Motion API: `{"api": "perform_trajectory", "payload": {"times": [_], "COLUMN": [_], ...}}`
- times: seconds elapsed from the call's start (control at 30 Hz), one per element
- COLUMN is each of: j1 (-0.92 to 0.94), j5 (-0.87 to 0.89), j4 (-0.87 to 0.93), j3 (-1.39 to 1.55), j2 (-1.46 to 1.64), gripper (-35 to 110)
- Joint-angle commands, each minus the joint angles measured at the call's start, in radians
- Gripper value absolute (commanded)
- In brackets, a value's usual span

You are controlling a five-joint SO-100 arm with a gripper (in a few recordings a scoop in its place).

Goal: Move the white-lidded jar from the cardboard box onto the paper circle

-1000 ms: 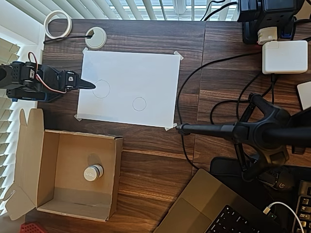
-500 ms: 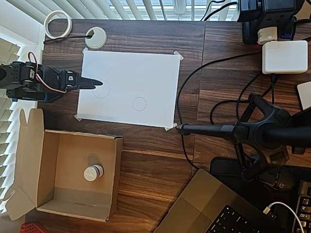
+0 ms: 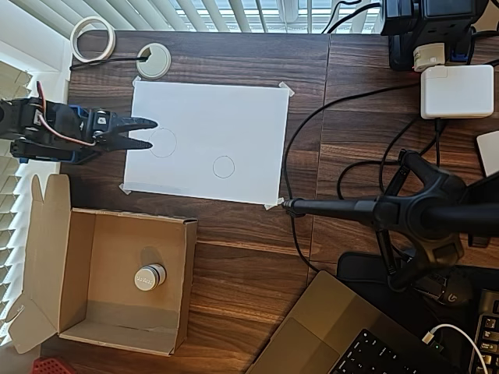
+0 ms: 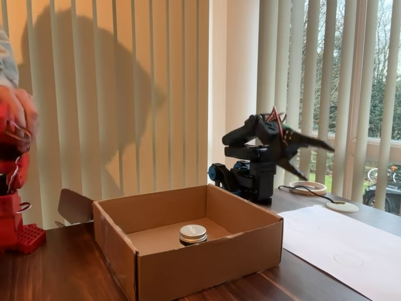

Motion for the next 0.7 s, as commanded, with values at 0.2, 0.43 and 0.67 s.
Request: {"api": "perform_trajectory", "payload": {"times": [0.2, 0.43, 0.67], "j1": [0.244, 0.514, 0.822], "j5": [-0.023, -0.268, -0.741], "j4": [-0.02, -0.038, -0.132], "j3": [-0.672, -0.907, -0.971], "j2": [-0.6, -0.919, -1.155], "gripper": [44, 44, 43]}}
